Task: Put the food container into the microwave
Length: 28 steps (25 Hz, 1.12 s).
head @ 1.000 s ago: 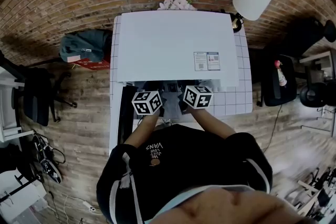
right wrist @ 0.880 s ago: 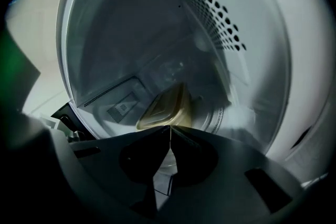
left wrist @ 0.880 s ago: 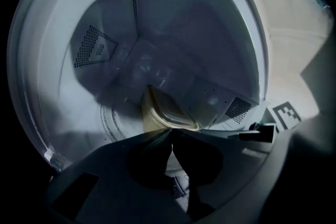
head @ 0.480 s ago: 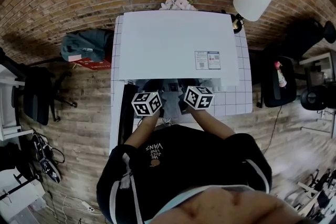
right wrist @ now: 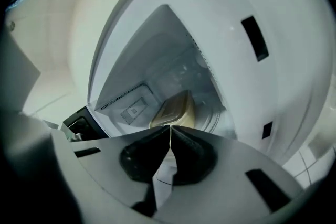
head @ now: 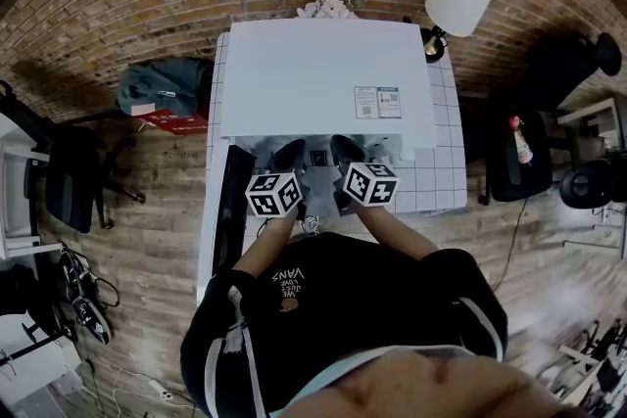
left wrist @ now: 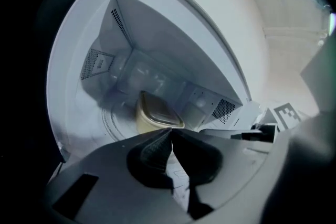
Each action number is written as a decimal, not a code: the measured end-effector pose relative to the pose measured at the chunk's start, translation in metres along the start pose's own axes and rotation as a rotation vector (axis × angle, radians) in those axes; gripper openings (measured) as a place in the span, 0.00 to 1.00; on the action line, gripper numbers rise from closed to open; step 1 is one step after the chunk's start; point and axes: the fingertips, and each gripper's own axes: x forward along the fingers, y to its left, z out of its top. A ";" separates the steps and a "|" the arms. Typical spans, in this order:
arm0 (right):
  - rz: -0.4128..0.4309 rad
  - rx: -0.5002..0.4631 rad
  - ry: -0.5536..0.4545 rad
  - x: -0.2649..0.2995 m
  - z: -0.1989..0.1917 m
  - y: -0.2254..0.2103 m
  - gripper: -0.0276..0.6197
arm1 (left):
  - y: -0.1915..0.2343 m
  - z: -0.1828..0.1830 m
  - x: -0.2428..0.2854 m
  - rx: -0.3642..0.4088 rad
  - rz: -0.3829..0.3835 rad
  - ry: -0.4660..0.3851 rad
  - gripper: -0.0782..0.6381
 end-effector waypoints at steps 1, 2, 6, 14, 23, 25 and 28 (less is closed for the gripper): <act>0.001 -0.002 -0.002 -0.004 0.000 0.000 0.05 | -0.003 -0.001 -0.002 0.001 0.002 -0.002 0.13; 0.003 -0.003 -0.005 -0.007 0.000 0.001 0.05 | -0.005 -0.002 -0.005 0.002 0.004 -0.004 0.13; 0.014 -0.010 -0.017 -0.023 0.000 0.004 0.05 | -0.016 -0.008 -0.016 0.005 0.010 -0.014 0.13; 0.031 -0.019 -0.024 -0.053 -0.008 0.009 0.05 | -0.039 -0.022 -0.037 0.012 0.015 -0.027 0.13; 0.043 -0.030 -0.018 -0.082 -0.022 0.011 0.05 | -0.060 -0.041 -0.057 0.027 0.013 -0.014 0.13; 0.046 -0.033 -0.019 -0.089 -0.025 0.011 0.05 | -0.064 -0.044 -0.060 0.032 0.012 -0.014 0.13; 0.046 -0.037 -0.018 -0.099 -0.028 0.010 0.05 | -0.072 -0.049 -0.065 0.036 0.011 -0.017 0.13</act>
